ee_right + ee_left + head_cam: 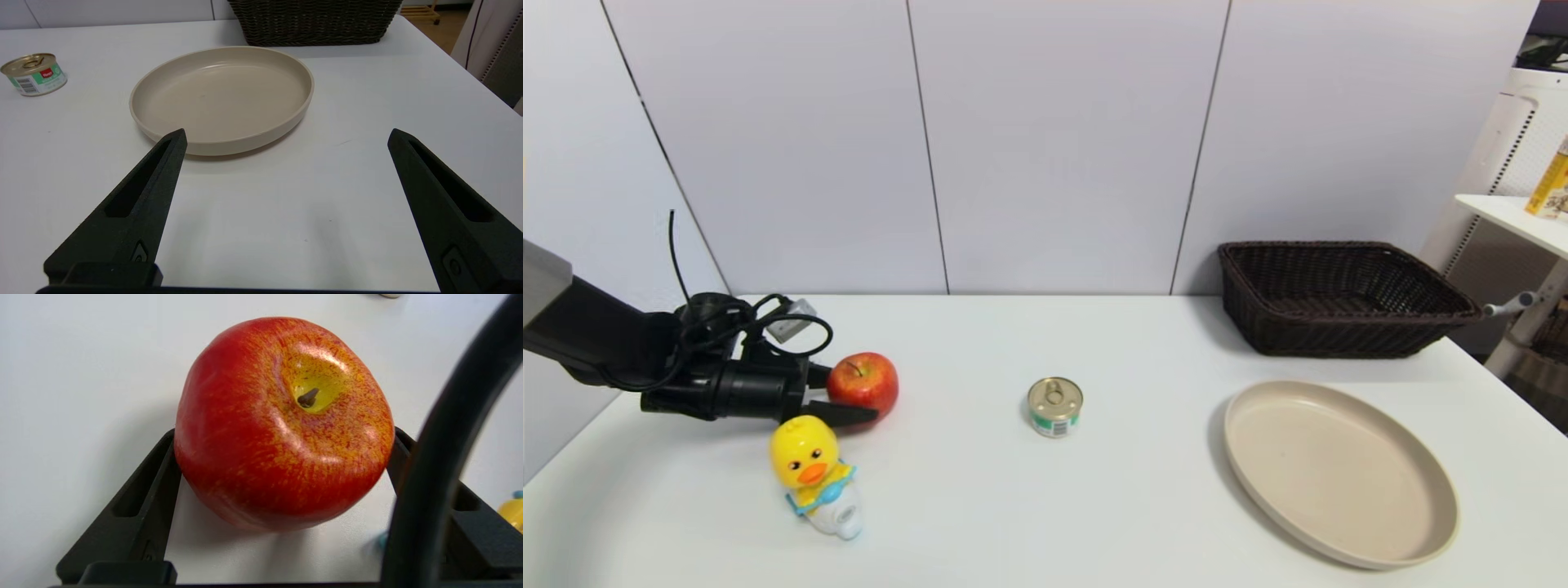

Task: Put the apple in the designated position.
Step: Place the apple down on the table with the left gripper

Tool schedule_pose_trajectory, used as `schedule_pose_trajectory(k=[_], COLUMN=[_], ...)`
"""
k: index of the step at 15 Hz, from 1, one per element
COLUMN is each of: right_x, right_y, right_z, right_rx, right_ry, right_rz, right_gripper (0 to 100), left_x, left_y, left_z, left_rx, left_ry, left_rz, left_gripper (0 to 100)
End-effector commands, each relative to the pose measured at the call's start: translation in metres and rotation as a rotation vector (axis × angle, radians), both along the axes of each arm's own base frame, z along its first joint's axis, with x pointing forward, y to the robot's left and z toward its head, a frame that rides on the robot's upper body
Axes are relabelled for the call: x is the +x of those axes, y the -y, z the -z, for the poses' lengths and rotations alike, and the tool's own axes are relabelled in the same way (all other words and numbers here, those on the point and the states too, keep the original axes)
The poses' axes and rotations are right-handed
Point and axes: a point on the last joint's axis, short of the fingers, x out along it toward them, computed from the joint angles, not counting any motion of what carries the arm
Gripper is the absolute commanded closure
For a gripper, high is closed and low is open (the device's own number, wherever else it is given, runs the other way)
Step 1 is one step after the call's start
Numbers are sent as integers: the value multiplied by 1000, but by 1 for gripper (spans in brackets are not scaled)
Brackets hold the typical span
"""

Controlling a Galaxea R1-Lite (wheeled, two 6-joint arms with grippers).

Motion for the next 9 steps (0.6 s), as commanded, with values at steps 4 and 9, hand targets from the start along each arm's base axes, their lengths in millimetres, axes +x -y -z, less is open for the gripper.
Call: schedule_pose_trajectory(k=[4, 9], right_x=[0, 0], right_y=[0, 0], right_z=[0, 0], right_rx=[2, 2], right_ry=[-2, -2], right_rz=[-1, -1], right_gripper=[0, 0], left_x=[-51, -93], left_y=[-23, -21], left_z=[-66, -131], left_rx=[108, 217], left_ry=[-55, 7], left_rz=[-157, -347], left_gripper=[0, 0])
